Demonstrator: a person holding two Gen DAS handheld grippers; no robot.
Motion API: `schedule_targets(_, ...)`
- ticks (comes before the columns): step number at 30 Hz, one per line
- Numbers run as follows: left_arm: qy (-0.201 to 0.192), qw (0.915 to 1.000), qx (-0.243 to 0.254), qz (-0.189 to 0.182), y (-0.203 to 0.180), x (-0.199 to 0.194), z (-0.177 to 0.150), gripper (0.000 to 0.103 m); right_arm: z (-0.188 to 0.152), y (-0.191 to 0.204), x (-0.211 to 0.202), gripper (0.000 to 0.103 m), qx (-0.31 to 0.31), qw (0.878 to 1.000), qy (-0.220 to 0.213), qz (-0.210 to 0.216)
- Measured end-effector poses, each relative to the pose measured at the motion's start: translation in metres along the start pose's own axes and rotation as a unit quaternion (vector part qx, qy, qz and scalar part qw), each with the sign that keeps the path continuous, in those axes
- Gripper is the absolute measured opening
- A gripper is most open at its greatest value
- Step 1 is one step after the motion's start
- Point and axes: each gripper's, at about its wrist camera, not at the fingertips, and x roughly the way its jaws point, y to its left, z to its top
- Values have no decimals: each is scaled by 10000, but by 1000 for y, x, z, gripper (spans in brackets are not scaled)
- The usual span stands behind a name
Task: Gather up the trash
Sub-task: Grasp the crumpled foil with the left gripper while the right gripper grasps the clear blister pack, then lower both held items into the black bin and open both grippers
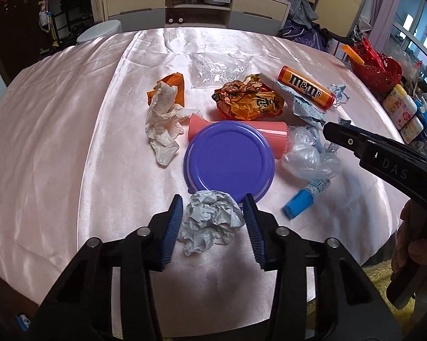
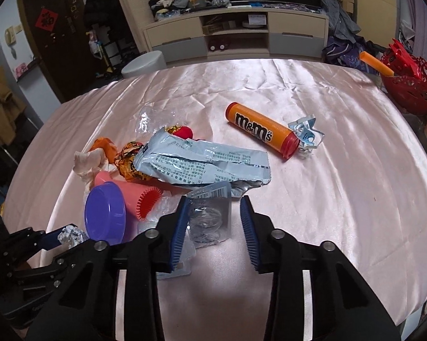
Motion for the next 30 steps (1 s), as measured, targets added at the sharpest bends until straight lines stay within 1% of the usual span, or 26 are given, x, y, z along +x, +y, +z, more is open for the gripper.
schedule_targets(3, -30, 10000, 24, 16, -1, -5, 0, 28, -1, 0, -1, 29, -88, 10000, -23, 17)
schedule_targets(4, -52, 10000, 27, 17, -2, -8, 0, 23, -1, 0, -5, 29, -105, 9999, -83, -10)
schedule_targets(5, -91, 9999, 35, 30, -3, -12, 0, 20, 0, 0, -10, 28, -110, 9998, -159, -66)
schedule_targets(10, -316, 9993, 92, 160, -6, -39, 1, 18, 7, -4, -43, 28, -68, 9985, -505, -196)
schedule_targets(14, -582, 9981, 112, 177, -11, -70, -1, 18, 10, -5, -75, 28, -33, 9971, -741, -150)
schedule_targets(17, -791, 9967, 127, 151, -16, -97, -8, 18, 7, 0, -104, 28, -85, 9955, -940, -107)
schedule_targets(20, -956, 9954, 29, 1, -17, -121, -19, 18, -2, 10, -130, 29, -203, 9938, -1091, -102)
schedule_targets(22, -1018, 9948, 12, -49, -17, -134, -29, 18, -12, 15, -144, 29, -251, 9934, -1114, -60)
schedule_targets(26, -1065, 9942, 115, 3, -19, -155, -54, 18, -34, 21, -163, 29, -330, 9938, -1063, 35)
schedule_targets(30, -970, 9951, 159, -88, -22, -160, -85, 20, -65, 23, -166, 29, -274, 9958, -861, 112)
